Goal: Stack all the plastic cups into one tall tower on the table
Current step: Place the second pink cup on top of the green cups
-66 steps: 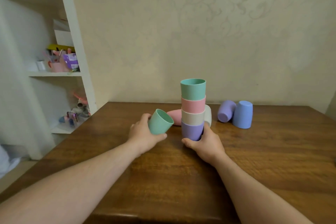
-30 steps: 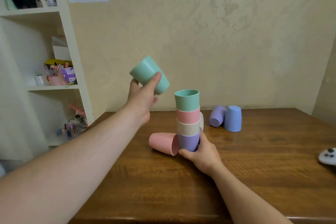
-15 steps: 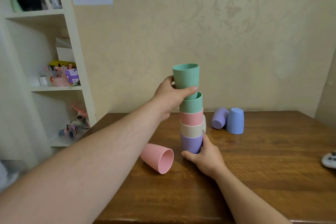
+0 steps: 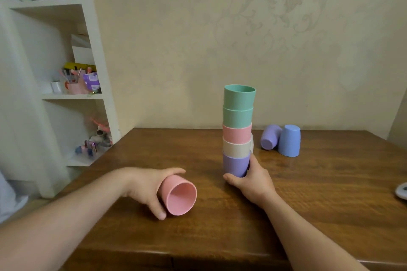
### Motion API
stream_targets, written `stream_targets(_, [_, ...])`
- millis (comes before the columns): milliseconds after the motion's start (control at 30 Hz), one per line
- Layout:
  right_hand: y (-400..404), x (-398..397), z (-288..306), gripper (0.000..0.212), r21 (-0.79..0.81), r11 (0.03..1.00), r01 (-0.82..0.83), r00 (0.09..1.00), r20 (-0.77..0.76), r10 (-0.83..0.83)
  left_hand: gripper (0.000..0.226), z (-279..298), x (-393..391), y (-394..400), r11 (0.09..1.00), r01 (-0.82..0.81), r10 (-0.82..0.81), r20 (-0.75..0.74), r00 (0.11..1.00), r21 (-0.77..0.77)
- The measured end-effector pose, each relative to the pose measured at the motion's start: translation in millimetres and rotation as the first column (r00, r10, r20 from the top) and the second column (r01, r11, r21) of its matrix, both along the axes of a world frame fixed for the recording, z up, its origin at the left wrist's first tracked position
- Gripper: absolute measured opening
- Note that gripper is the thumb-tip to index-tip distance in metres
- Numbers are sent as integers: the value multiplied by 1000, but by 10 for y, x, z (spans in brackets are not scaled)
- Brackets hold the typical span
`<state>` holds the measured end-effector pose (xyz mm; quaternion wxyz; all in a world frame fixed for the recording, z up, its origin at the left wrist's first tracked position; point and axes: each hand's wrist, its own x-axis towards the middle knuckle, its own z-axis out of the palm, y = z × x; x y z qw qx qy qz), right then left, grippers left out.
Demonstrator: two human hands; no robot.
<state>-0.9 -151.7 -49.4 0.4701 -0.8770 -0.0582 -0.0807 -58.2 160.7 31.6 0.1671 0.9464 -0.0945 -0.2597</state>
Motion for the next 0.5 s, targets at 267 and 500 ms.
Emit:
stream_targets(267, [29, -16, 11, 94, 0, 1000, 7, 1000, 3, -7, 87, -370, 132, -184, 988, -124, 149, 385, 911, -89])
stream_targets(500, [1, -33, -12, 88, 17, 1000, 7, 1000, 19, -7, 98, -484, 260, -342, 980, -201, 157, 578, 801, 12])
